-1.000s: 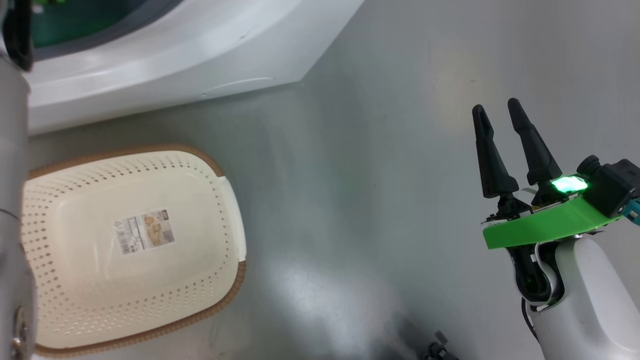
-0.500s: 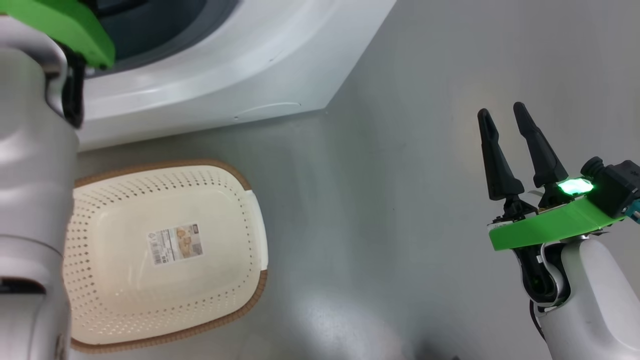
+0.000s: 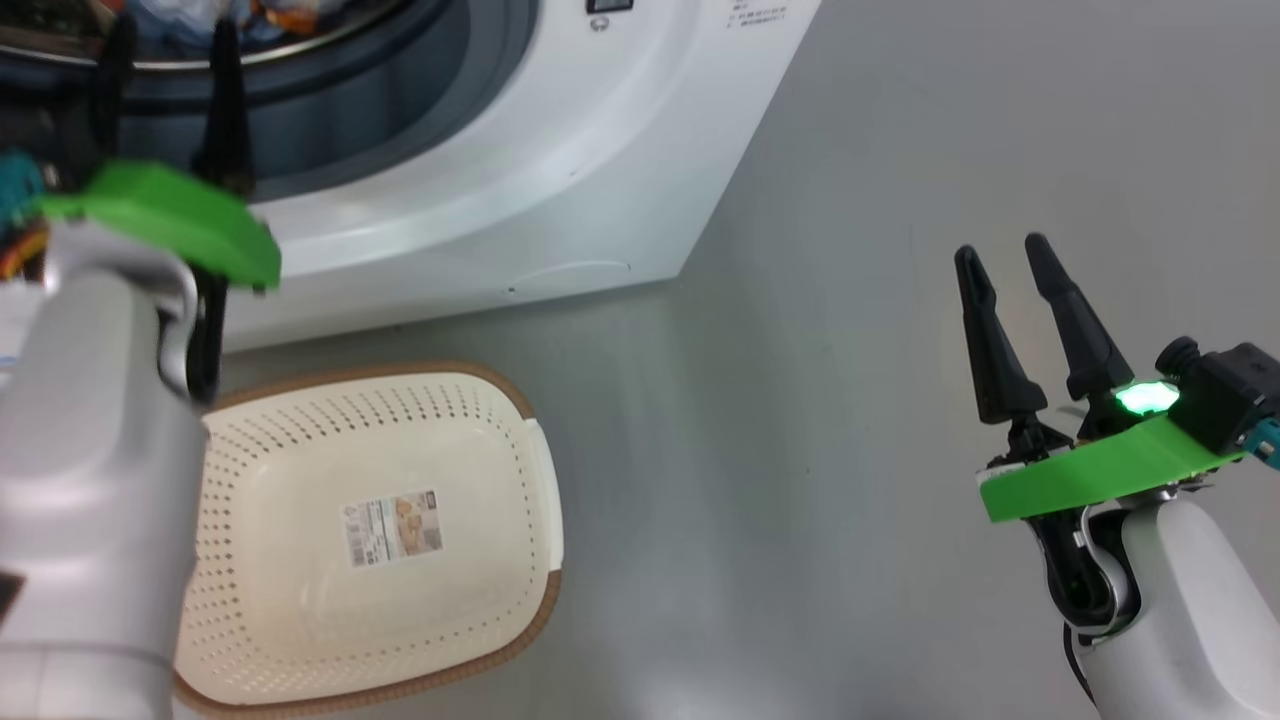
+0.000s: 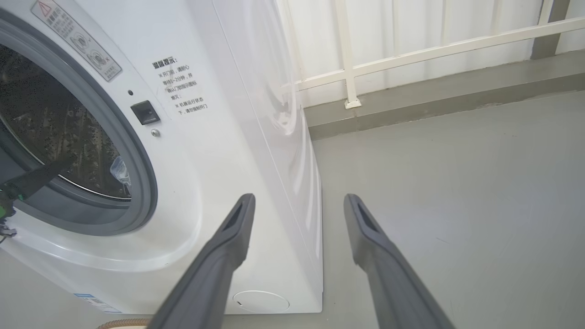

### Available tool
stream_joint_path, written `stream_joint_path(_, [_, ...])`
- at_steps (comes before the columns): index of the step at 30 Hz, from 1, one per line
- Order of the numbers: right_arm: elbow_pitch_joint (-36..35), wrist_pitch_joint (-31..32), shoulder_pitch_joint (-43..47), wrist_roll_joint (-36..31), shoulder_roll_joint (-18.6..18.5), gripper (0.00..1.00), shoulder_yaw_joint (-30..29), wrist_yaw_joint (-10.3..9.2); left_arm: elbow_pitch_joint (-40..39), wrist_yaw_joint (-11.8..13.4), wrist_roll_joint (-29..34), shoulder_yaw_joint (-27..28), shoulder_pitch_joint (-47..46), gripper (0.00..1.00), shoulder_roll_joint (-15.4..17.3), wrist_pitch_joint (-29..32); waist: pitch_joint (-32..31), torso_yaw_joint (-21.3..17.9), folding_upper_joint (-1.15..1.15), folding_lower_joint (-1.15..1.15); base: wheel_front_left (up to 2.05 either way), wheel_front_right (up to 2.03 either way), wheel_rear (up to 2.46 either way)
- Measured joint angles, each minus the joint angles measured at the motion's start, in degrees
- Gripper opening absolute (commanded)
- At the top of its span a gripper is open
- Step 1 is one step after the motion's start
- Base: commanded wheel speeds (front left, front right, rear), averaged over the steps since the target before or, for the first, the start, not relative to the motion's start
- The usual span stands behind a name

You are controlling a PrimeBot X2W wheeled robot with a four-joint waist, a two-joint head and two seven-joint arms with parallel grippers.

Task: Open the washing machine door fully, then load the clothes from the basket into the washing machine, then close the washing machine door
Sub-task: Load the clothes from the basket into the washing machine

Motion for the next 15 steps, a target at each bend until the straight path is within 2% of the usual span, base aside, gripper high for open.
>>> stream_joint_path(6, [0.88,0.0,1.64,0.0,-0.42,1.0,0.1,0.0,-7.54,0.93,-0.59,1.23,10.15,1.0,0.87,0.0,-3.3,0.64,0.0,0.0,0.0,0.0,0.0])
stream_joint_path(15, [1.82,0.0,4.05,0.0,-1.35,1.0,1.45,0.0,-16.03,2.29,-2.04,1.69,23.01,1.0,0.34,0.0,-8.82,2.23,0.0,0.0,0.0,0.0,0.0])
